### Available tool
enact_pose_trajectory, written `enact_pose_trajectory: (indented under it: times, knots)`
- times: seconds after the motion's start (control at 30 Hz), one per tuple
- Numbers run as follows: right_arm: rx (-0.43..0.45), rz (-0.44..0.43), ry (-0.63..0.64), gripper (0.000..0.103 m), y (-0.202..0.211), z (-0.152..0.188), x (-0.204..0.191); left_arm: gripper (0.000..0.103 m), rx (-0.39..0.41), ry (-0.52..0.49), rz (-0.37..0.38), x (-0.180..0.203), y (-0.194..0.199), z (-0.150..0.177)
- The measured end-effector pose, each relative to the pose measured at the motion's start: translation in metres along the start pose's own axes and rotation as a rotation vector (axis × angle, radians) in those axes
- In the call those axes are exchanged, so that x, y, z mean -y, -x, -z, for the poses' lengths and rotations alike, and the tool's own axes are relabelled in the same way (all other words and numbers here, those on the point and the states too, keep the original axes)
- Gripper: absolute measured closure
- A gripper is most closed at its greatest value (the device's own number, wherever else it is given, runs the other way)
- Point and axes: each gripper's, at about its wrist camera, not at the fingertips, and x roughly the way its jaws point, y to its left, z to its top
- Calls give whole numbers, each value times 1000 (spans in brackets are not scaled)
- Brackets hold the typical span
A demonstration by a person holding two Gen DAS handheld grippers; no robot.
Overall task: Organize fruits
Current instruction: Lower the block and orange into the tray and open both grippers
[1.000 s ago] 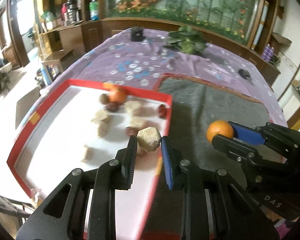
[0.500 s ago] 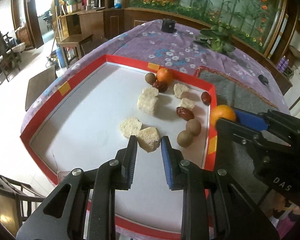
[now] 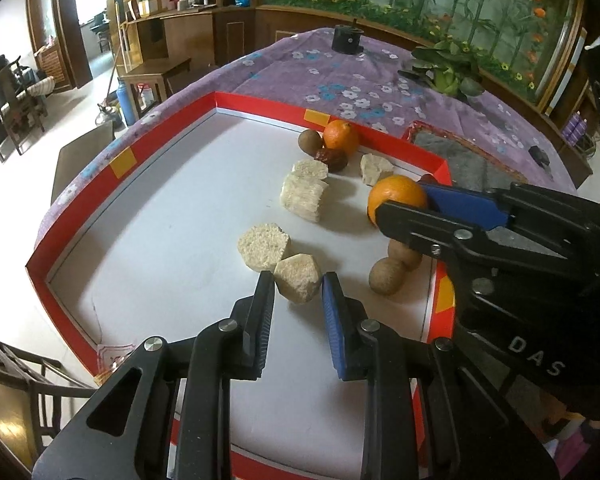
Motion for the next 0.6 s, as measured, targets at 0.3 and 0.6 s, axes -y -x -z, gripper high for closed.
enact_pose_trajectory:
  times: [0.3,0.6]
  knots:
    - [-26,-4,-9,76,-24,-2,0,79,-8,24,-11,-3,-6,0]
    - [-30,-29,-48,75,-22,2,6,53,-3,39,-49,-3,-2,2]
